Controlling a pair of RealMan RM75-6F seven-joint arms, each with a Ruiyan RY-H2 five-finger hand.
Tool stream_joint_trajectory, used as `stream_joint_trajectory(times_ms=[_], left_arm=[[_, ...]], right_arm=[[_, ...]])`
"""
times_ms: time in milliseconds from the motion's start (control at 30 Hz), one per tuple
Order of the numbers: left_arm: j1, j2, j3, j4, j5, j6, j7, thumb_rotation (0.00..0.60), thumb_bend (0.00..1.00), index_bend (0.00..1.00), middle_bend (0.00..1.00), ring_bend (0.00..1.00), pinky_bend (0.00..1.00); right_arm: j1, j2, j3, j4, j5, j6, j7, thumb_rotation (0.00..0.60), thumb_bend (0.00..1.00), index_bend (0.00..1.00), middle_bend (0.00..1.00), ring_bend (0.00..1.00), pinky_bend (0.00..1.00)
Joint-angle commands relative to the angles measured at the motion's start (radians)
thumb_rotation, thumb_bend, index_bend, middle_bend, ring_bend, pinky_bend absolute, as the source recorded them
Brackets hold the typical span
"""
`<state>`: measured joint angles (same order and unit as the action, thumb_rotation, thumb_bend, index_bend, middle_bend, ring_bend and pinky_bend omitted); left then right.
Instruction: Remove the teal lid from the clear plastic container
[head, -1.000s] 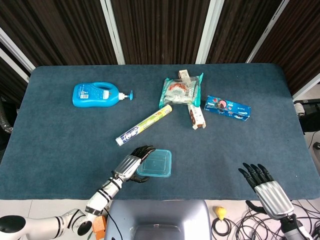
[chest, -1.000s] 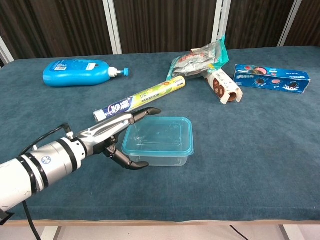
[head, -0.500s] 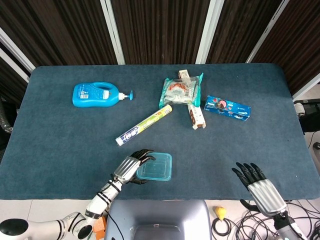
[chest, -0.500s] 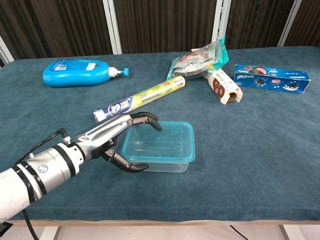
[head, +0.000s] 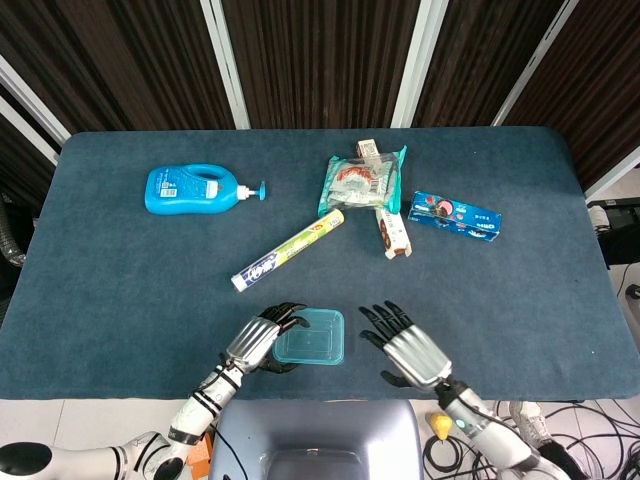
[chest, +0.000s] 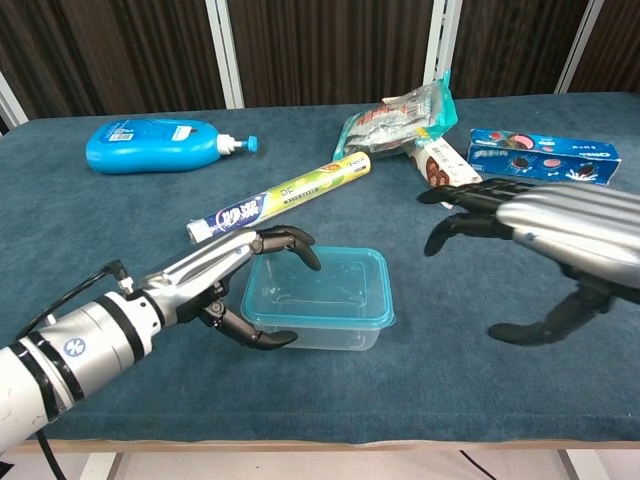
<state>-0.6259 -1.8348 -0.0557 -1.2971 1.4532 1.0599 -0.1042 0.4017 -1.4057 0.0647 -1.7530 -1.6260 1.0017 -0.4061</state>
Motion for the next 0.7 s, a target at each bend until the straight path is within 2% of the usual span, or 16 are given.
stream_joint_trajectory(times_ms=[33,167,300,700], left_arm=[[0.004,0.006,0.000,-0.007,-0.003,0.000,0.002,0.600,0.26,0.55,0.50,0.49,0.55],[0.007,0.009,0.003,-0.011,-0.007,-0.007,0.005,0.600,0.27,0.55,0.50,0.50,0.56],[0.008,0.008,0.006,-0.007,-0.006,-0.012,0.001,0.600,0.26,0.56,0.50,0.50,0.56],[0.011,0.010,0.011,-0.001,0.007,-0.016,-0.017,0.600,0.27,0.56,0.50,0.50,0.58]], right_arm=[[0.072,-0.114,0.028,0.077,0.009,-0.042,0.019,0.600,0.18,0.37,0.00,0.00,0.00],[0.099,-0.182,0.023,0.137,0.001,-0.040,0.010,0.600,0.22,0.42,0.02,0.00,0.00],[0.113,-0.232,0.022,0.179,0.000,-0.019,0.018,0.600,0.22,0.42,0.03,0.00,0.00],[0.141,-0.291,0.012,0.225,0.019,0.008,0.031,0.600,0.25,0.45,0.04,0.00,0.00]])
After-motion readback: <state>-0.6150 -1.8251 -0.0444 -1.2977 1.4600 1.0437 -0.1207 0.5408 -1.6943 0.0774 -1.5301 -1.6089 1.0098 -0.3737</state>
